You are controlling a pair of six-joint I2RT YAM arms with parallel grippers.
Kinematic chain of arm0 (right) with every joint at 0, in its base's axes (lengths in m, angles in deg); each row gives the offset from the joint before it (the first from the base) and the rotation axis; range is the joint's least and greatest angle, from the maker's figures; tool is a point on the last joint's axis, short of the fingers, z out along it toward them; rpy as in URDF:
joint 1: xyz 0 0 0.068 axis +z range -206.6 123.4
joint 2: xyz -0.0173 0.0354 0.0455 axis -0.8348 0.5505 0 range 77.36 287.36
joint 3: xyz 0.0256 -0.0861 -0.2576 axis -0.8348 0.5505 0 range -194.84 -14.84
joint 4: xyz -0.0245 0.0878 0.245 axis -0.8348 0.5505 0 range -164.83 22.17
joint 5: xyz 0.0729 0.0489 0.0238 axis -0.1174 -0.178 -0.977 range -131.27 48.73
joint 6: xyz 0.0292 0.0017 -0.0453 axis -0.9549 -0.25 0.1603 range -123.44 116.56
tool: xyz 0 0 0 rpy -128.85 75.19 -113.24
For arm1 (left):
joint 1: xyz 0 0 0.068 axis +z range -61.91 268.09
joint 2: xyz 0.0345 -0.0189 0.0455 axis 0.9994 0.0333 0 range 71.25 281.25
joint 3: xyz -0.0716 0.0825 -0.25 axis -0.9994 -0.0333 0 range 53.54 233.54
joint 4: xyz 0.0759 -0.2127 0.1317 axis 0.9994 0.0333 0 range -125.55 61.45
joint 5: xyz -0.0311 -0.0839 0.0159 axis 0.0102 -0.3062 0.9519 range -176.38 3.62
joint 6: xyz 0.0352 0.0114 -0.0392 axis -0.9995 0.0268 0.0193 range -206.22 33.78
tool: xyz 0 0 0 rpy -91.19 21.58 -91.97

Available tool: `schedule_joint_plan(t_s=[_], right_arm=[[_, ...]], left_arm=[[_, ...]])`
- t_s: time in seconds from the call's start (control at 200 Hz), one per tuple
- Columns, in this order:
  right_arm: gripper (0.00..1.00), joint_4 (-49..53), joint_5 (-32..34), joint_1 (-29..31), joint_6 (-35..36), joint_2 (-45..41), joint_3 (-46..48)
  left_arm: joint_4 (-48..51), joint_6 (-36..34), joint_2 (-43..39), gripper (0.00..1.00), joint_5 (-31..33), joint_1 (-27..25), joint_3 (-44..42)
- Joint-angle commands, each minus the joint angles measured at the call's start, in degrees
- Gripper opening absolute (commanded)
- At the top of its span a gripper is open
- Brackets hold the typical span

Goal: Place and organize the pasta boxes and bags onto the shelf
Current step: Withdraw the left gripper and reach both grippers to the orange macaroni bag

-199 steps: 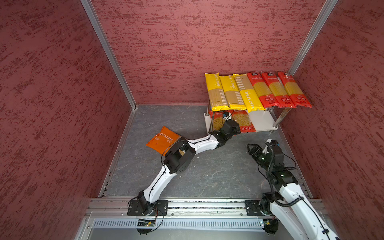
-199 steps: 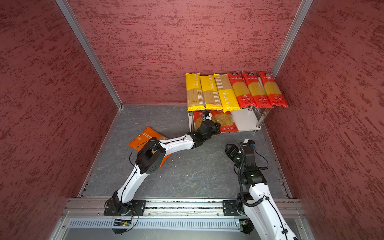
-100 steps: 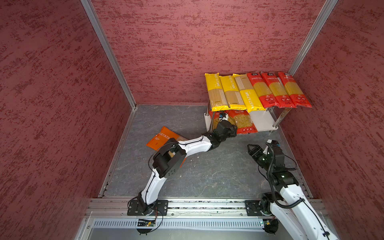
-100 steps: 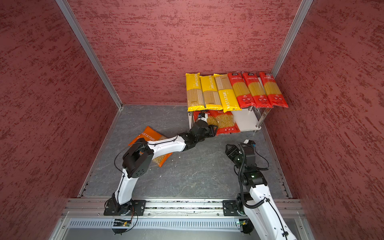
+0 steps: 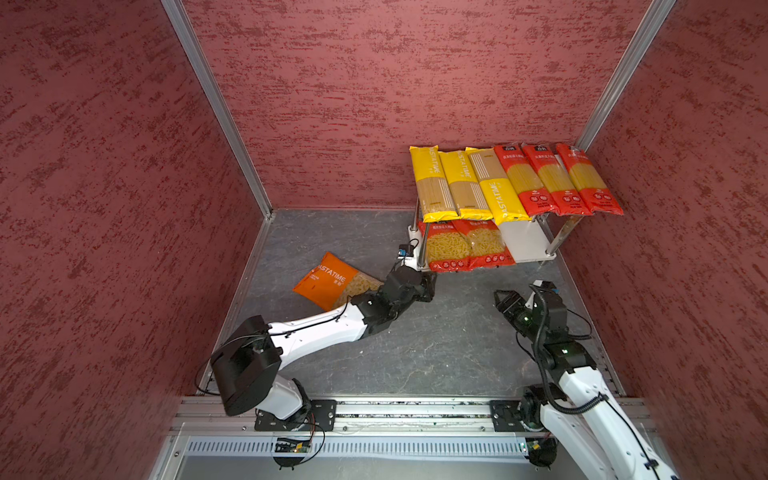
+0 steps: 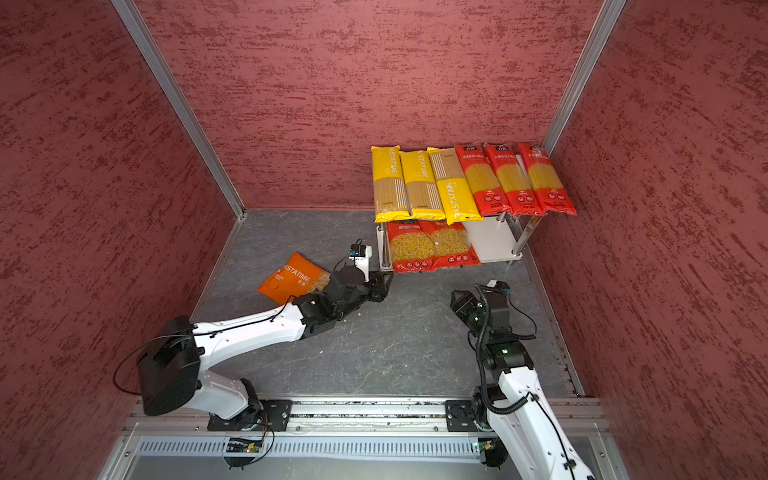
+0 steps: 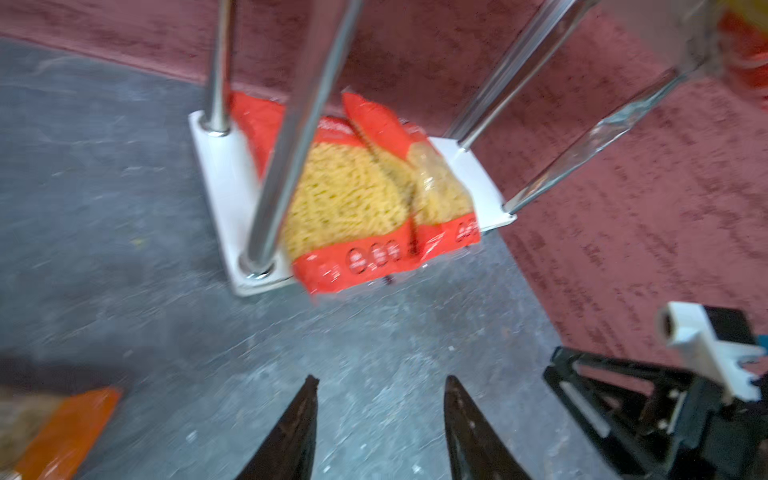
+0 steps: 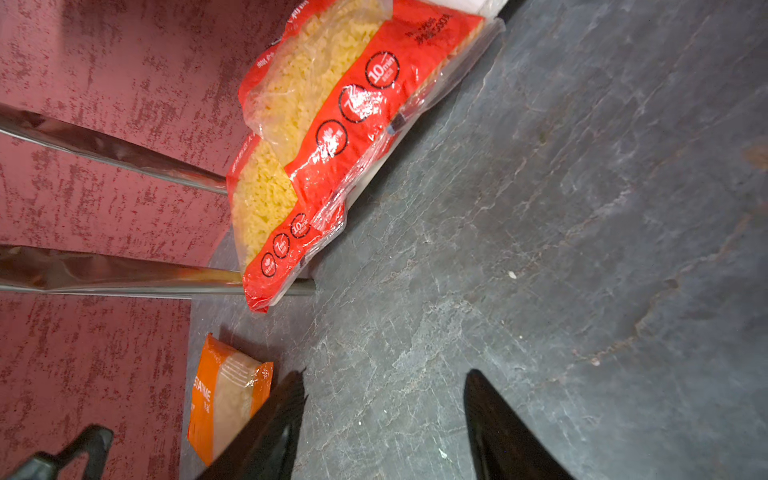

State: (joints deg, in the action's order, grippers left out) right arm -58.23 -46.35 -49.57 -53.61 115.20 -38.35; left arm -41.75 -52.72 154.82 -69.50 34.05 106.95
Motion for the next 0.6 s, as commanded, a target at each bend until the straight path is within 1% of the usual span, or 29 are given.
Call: schedule_joint_plan(t_s=[0.0, 0.085, 0.165, 0.25, 0.366, 0.486, 0.596], right_arm=[[0.63, -0.4, -0.2, 0.9, -1.3, 0.5, 0.2], [0.64, -1.3, 0.9, 3.0, -2.5, 1.2, 0.4], [0.64, -2.2, 2.9, 5.6, -3.3, 2.3, 0.2], [0.64, -3.4, 5.0, 8.1, -3.8, 4.2, -0.7], [0.58, -6.0, 5.9, 11.0, -4.6, 7.9, -2.4], [0.60, -9.3, 9.0, 17.5, -6.9, 13.6, -3.9], [0.61, -13.0, 13.2, 26.2, -10.1, 21.5, -5.6]], left_arm=[[4.5, -0.3, -6.4, 0.50, 6.1, 0.1, -4.8], [7.5, -0.4, -11.5, 0.51, 8.7, 0.8, -8.4], [10.4, -0.6, -15.1, 0.53, 8.4, 3.0, -11.1], [13.0, -0.2, -18.3, 0.54, 4.5, 7.2, -13.4], [16.6, 1.5, -22.3, 0.56, -0.9, 14.3, -15.9], [21.4, 3.2, -25.8, 0.58, -1.4, 20.3, -17.5], [27.1, 6.9, -27.1, 0.62, -3.4, 26.5, -17.8]])
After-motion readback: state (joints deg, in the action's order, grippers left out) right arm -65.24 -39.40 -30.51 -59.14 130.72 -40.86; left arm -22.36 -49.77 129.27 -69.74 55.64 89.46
